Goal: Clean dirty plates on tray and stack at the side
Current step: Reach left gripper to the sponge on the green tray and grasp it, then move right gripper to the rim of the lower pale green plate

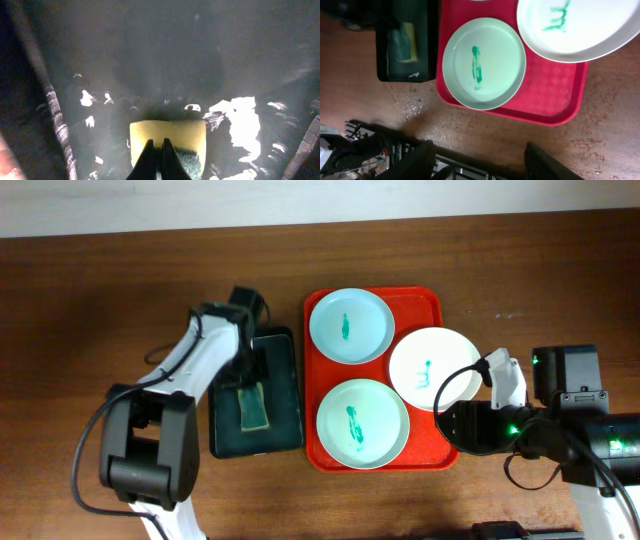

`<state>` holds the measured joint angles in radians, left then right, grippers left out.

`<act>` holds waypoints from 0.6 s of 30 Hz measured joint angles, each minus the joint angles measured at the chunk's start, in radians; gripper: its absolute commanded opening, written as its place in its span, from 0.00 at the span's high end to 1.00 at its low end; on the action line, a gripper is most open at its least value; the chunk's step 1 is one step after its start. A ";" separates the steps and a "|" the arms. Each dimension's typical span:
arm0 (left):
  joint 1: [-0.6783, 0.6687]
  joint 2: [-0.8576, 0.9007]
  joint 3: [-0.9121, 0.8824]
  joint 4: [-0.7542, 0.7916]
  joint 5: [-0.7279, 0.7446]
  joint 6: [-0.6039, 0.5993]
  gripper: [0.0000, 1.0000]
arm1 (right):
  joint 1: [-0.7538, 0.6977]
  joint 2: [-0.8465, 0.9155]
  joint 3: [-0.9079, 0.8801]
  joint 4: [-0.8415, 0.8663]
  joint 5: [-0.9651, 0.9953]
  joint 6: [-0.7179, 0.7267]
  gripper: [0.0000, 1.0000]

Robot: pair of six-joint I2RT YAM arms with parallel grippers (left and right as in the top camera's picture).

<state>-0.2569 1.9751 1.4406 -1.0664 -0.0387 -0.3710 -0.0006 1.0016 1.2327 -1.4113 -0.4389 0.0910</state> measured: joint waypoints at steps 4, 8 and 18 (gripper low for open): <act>0.023 -0.001 0.204 -0.163 0.008 0.008 0.47 | 0.000 0.012 0.000 -0.029 0.034 0.057 0.48; 0.024 -0.008 0.270 -0.247 0.013 0.009 0.51 | 0.000 0.041 -0.023 -0.037 0.058 0.088 0.49; -0.071 -0.004 -0.086 0.062 0.013 0.011 0.79 | 0.000 0.069 -0.298 0.090 0.064 0.092 0.48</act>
<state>-0.3275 1.9709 1.3544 -1.0042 -0.0254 -0.3599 -0.0006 1.0710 0.9344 -1.3209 -0.3744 0.1833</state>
